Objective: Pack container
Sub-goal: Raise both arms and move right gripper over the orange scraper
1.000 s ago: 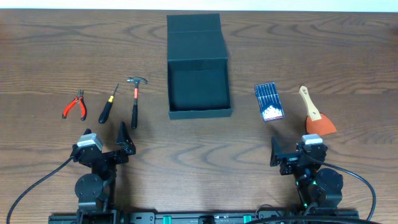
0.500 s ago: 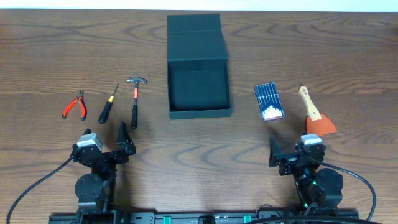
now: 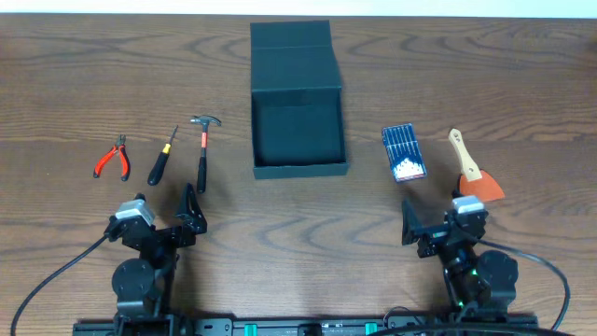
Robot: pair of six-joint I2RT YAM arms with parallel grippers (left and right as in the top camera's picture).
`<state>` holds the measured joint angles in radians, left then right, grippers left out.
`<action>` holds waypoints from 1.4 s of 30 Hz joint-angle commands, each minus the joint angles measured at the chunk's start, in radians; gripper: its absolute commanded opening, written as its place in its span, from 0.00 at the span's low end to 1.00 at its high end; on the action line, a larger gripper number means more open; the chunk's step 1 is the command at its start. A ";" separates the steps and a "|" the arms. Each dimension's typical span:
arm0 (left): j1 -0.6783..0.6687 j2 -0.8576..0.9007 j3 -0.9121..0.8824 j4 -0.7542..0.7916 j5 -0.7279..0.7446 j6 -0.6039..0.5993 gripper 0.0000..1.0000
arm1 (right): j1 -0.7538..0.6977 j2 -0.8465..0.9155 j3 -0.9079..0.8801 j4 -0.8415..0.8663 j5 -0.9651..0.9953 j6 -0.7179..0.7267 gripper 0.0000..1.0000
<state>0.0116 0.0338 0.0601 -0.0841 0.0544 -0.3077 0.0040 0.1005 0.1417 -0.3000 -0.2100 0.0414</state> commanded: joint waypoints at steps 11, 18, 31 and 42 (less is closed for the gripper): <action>0.005 0.591 0.665 -0.343 -0.089 0.189 0.98 | -0.007 0.748 0.585 -0.140 -0.005 -0.019 0.99; 0.018 0.917 1.024 -0.565 -0.100 0.312 0.98 | -0.008 1.025 0.934 -0.337 -0.049 -0.023 0.99; 0.178 1.119 1.150 -0.697 -0.100 0.311 0.98 | -0.230 1.315 1.138 -0.541 0.119 -0.094 0.99; 0.180 1.168 1.150 -0.697 -0.100 0.311 0.98 | -0.291 1.504 1.137 -0.438 0.165 -0.294 0.97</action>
<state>0.1871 1.1892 1.1915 -0.7807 -0.0334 -0.0170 -0.2848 1.5650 1.2598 -0.7532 -0.0845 -0.1585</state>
